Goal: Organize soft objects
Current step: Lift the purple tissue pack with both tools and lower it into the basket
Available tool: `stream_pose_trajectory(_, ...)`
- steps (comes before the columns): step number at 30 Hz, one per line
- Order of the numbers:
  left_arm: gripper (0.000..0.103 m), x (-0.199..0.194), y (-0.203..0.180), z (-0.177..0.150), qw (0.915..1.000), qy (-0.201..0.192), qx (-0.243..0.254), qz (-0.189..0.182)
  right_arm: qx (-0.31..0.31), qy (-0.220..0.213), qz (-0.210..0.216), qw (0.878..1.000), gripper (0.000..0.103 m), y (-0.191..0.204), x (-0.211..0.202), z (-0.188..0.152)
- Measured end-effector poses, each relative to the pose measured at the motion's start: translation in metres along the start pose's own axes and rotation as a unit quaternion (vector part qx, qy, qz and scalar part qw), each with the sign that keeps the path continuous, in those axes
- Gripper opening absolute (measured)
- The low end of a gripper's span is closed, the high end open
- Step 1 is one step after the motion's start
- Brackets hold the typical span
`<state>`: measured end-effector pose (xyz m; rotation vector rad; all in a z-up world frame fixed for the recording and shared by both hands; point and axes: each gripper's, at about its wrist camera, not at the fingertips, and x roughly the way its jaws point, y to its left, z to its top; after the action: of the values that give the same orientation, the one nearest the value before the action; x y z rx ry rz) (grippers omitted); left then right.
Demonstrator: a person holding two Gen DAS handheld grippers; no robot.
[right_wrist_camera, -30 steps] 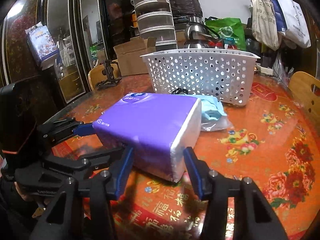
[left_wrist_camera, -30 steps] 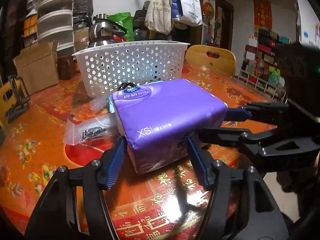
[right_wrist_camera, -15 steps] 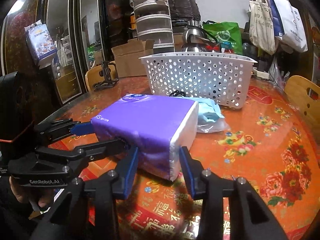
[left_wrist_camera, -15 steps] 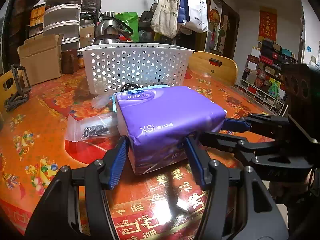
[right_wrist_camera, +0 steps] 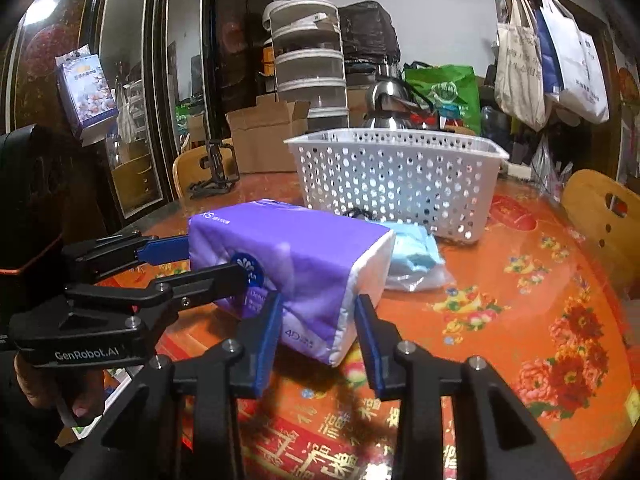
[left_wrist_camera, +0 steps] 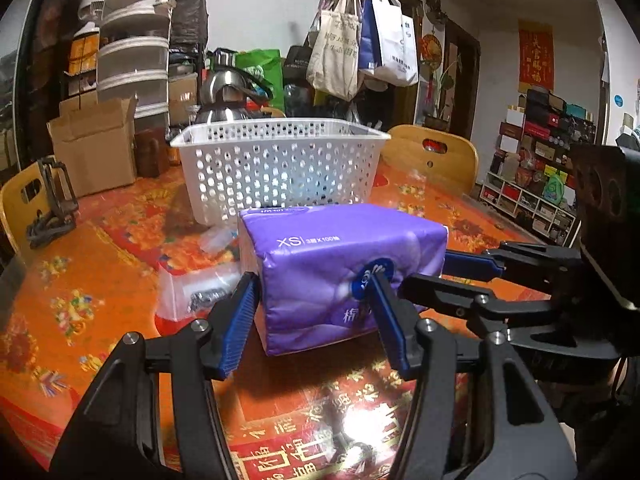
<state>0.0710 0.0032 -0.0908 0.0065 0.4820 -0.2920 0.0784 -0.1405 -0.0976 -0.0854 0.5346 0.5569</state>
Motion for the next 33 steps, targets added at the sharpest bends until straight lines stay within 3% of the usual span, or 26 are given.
stream_pose_trajectory(7, 0.054, -0.018, 0.003, 0.041, 0.9992, -0.04, 0.001, 0.004, -0.02, -0.031, -0.009, 0.999, 0.035, 0.004, -0.012, 0.036)
stream_pose_trajectory(17, 0.054, -0.02, 0.021, 0.126, 0.9957, -0.091, -0.013, 0.007, -0.061, -0.067, -0.029, 0.995, 0.035, 0.003, -0.014, 0.122)
stream_pose_trajectory(27, 0.054, 0.052, 0.048, 0.228, 0.9975, -0.07, -0.01, 0.009, -0.053, -0.073, -0.029, 0.996, 0.035, -0.046, 0.024, 0.206)
stream_pose_trajectory(33, 0.054, 0.131, 0.072, 0.261, 0.9997, -0.014, -0.018, -0.009, -0.046, -0.051, -0.037, 0.997, 0.036, -0.078, 0.069, 0.23)
